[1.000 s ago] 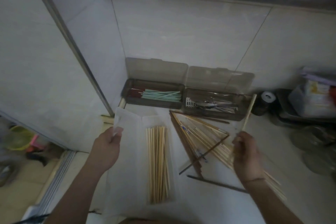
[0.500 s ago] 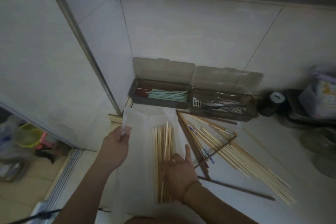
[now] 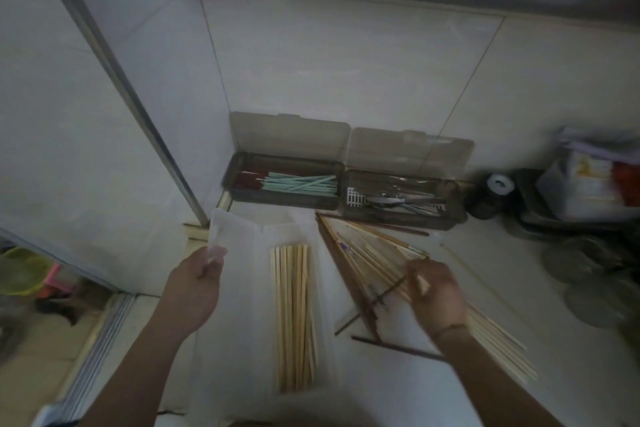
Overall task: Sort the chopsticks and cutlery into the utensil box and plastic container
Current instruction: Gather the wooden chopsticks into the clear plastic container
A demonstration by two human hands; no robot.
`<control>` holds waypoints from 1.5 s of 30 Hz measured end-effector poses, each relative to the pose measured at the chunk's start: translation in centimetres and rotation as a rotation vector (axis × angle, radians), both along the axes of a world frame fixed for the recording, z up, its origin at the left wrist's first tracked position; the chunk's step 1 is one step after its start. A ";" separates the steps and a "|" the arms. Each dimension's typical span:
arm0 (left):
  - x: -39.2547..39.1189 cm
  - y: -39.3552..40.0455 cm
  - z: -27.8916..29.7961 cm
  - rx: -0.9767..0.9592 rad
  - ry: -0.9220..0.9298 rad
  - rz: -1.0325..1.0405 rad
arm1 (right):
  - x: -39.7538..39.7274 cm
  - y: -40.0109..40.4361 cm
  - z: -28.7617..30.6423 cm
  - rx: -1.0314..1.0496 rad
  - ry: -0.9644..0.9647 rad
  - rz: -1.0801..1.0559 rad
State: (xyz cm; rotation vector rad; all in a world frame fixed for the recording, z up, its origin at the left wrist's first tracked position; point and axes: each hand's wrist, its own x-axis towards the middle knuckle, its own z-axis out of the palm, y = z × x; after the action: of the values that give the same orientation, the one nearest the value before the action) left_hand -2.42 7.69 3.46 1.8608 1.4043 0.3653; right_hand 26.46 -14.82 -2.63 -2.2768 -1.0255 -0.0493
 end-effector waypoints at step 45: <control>0.4 -0.2 0.5 -0.018 0.011 0.012 | -14.1 7.3 1.8 -0.913 -0.321 0.769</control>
State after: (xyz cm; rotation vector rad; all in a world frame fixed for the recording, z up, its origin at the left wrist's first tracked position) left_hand -2.01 7.53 3.99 1.8430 1.4216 0.3477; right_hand 12.37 -7.48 -0.80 -2.4528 -2.4089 0.4766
